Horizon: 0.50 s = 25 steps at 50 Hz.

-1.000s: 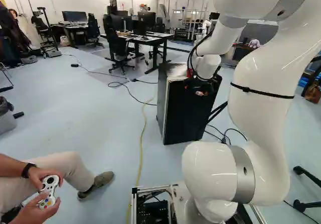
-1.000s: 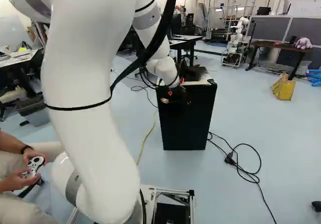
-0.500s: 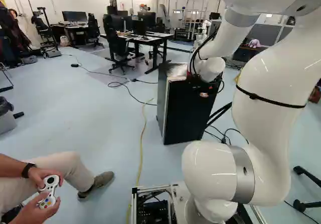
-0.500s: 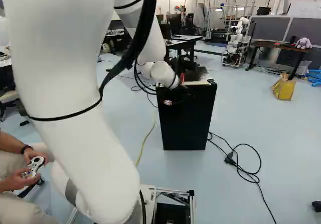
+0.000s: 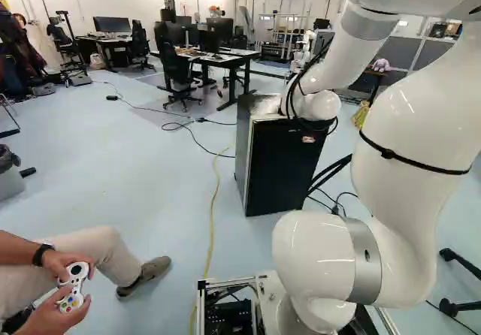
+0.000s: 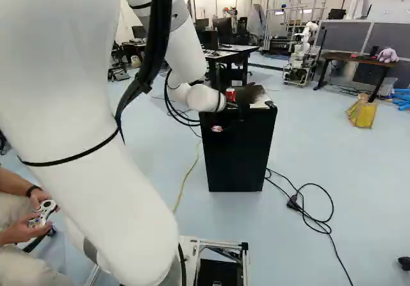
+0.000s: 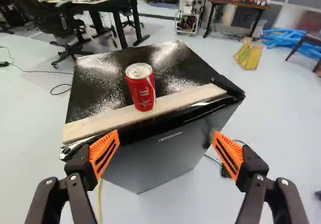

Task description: Grab a drink from the fridge

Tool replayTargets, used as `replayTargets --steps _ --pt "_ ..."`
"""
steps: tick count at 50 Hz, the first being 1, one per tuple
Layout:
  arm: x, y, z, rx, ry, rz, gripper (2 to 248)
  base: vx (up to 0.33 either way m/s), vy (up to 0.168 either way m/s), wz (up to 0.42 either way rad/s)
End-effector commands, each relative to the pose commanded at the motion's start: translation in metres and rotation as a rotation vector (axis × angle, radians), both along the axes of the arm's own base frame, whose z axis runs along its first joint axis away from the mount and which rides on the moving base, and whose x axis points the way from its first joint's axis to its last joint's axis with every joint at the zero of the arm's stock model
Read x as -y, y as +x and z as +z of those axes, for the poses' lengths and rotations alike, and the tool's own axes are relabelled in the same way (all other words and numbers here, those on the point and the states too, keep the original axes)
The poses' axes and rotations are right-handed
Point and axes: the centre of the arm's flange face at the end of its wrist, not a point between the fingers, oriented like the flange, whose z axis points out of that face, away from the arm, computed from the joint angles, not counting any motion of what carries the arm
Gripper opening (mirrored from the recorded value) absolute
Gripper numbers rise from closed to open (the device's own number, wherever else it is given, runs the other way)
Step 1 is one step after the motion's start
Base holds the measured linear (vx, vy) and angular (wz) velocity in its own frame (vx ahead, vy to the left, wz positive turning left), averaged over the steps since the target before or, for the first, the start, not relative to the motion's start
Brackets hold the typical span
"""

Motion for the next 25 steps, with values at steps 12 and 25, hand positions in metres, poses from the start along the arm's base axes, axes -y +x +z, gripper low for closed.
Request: replayTargets --steps 12,25 --pt "-0.004 0.005 0.002 0.06 -0.059 0.076 247 0.0 0.0 0.0" --pt "-0.004 0.008 -0.01 0.051 -0.062 0.093 247 0.0 0.0 0.0"
